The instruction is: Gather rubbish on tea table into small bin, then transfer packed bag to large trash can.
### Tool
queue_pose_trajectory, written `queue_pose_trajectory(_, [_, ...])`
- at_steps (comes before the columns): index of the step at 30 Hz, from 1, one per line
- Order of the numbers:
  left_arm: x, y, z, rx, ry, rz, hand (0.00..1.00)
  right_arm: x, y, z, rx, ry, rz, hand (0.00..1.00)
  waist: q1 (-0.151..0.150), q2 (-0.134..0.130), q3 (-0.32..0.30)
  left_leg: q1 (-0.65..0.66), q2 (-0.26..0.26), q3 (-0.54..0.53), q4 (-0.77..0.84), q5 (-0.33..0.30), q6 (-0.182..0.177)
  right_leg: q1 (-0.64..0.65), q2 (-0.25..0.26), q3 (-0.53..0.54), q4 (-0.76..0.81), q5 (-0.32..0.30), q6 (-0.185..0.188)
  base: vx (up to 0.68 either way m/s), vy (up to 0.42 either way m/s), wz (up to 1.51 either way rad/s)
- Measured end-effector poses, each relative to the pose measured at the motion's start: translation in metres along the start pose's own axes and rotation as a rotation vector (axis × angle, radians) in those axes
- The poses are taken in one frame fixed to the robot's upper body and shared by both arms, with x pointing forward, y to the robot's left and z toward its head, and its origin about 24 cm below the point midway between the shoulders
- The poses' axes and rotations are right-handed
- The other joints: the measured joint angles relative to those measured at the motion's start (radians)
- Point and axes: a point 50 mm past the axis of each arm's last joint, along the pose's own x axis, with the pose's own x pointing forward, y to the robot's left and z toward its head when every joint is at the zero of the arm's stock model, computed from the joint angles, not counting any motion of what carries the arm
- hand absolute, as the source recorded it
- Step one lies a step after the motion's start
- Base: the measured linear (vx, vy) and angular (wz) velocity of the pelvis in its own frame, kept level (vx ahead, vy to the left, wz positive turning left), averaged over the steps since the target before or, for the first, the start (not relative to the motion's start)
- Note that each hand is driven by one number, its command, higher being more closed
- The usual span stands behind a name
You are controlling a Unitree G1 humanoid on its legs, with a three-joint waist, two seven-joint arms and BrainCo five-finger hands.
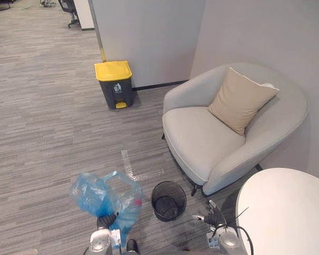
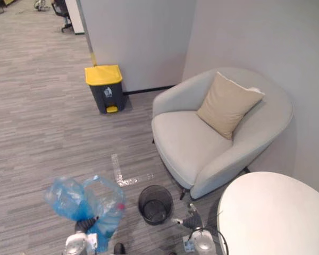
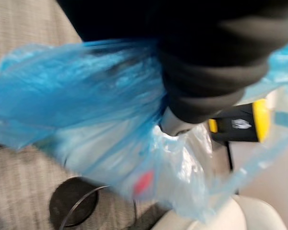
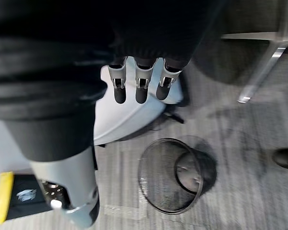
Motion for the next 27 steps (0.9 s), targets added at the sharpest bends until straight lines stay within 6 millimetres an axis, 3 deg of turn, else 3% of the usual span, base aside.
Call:
queue_pose_trajectory(5, [-0.002,0.007,-0.022,-0.064,0.109,0.034,1.00,0.006,-0.005,-0.013,0.054,0.099,-0.040,0.00,0.007,0.011,0.016,0.011,-0.002,0.024,0.000,-0.005,0.003,-0.003,-0.001,0.028,0.005,-0.001,0.001,0.04,0.004,-0.15])
queue_pose_trajectory(7, [-0.003,0.009,-0.028,-0.075,0.130,0.044,1.00,0.009,-0.006,-0.009,0.056,0.096,-0.049,0.00,0.015,0.012,0.051,0.023,-0.002,0.046,0.006,-0.008,0.002,-0.007,-0.001,0.052,0.011,0.001,0.004,0.01,0.014,-0.30])
queue_pose_trajectory(11, [-0.003,0.012,-0.029,-0.100,0.136,0.060,1.00,0.014,-0.002,0.001,0.058,0.069,-0.060,0.00,0.022,0.006,0.073,0.006,-0.003,0.068,0.010,-0.027,0.008,-0.061,0.001,0.071,0.081,-0.009,0.015,-0.02,0.006,-0.18])
queue_pose_trajectory(13, [0.001,0.006,-0.018,-0.105,0.104,0.045,1.00,0.012,-0.002,0.000,0.054,0.070,-0.060,0.00,0.024,-0.003,0.078,-0.036,0.001,0.048,0.062,-0.048,0.027,-0.093,-0.001,0.068,0.129,-0.009,0.021,-0.02,-0.001,0.23])
queue_pose_trajectory(14, [0.003,0.000,-0.011,-0.127,0.077,0.036,1.00,0.011,0.000,-0.002,0.059,0.075,-0.062,0.00,0.028,0.004,0.080,-0.076,0.021,0.029,0.102,-0.056,0.041,-0.119,0.007,0.076,0.237,-0.068,0.049,-0.02,-0.004,0.55])
queue_pose_trajectory(16, [0.004,-0.002,-0.005,-0.133,0.055,0.032,1.00,0.006,0.006,-0.011,0.074,0.101,-0.055,0.00,0.028,-0.008,0.080,-0.096,0.014,-0.021,0.172,-0.066,0.042,-0.142,0.016,0.085,0.495,-0.146,0.053,0.05,-0.061,0.83])
queue_pose_trajectory(17, [0.003,-0.002,-0.006,-0.136,0.056,0.032,1.00,0.004,0.009,-0.014,0.080,0.110,-0.050,0.00,0.033,-0.024,0.069,-0.117,0.001,-0.049,0.210,-0.076,0.041,-0.141,0.015,0.098,0.515,-0.164,0.049,0.06,-0.116,0.68])
queue_pose_trajectory(19, [0.001,-0.006,-0.008,-0.148,0.061,0.025,1.00,0.007,0.008,-0.009,0.079,0.093,-0.051,0.00,0.069,-0.015,0.056,-0.139,0.005,-0.061,0.226,-0.073,0.029,-0.126,0.031,0.111,0.455,-0.175,0.028,-0.04,-0.085,0.19])
queue_pose_trajectory(20, [-0.001,-0.008,-0.010,-0.154,0.064,0.024,1.00,0.010,0.010,-0.002,0.086,0.076,-0.048,0.00,0.077,-0.020,0.052,-0.161,0.006,-0.067,0.229,-0.069,0.024,-0.115,0.030,0.108,0.399,-0.192,-0.002,-0.11,-0.069,0.07])
queue_pose_trajectory(22, [0.000,-0.013,-0.006,-0.155,0.056,0.010,1.00,0.017,0.008,0.016,0.082,0.019,-0.054,0.00,0.077,0.001,0.062,-0.228,-0.001,-0.102,0.235,-0.030,0.021,-0.108,0.025,0.091,0.325,-0.231,-0.027,-0.18,-0.096,0.55])
queue_pose_trajectory(23, [0.001,-0.025,0.002,-0.162,0.029,-0.026,1.00,0.018,0.000,0.023,0.070,-0.017,-0.076,0.00,0.054,0.042,0.086,-0.267,0.009,-0.148,0.233,0.008,0.017,-0.124,0.039,0.046,0.330,-0.236,-0.029,-0.22,-0.111,0.83])
queue_pose_trajectory(24, [0.001,-0.029,0.005,-0.163,0.020,-0.038,1.00,0.017,-0.002,0.023,0.066,-0.021,-0.084,0.00,0.051,0.056,0.089,-0.278,0.009,-0.167,0.232,0.020,0.015,-0.132,0.044,0.026,0.341,-0.239,-0.034,-0.26,-0.141,1.12])
queue_pose_trajectory(25, [0.000,-0.036,0.008,-0.165,0.009,-0.061,1.00,0.015,-0.008,0.019,0.057,-0.016,-0.105,0.00,0.049,0.087,0.092,-0.292,0.006,-0.208,0.192,0.056,0.000,-0.147,0.056,-0.024,0.356,-0.239,-0.051,-0.31,-0.108,0.88])
queue_pose_trajectory(26, [-0.001,-0.041,0.010,-0.165,0.005,-0.076,1.00,0.013,-0.011,0.014,0.058,0.003,-0.118,0.00,0.038,0.091,0.091,-0.273,0.012,-0.213,0.119,0.062,0.004,-0.152,0.049,-0.062,0.346,-0.232,-0.065,-0.30,-0.061,1.26])
queue_pose_trajectory(27, [0.001,-0.045,0.014,-0.167,-0.005,-0.087,1.00,0.012,-0.009,0.010,0.087,0.021,-0.132,0.00,0.034,0.067,0.106,-0.299,0.006,-0.128,0.199,0.018,0.059,-0.152,-0.001,-0.120,0.341,-0.221,-0.072,-0.28,-0.048,1.16])
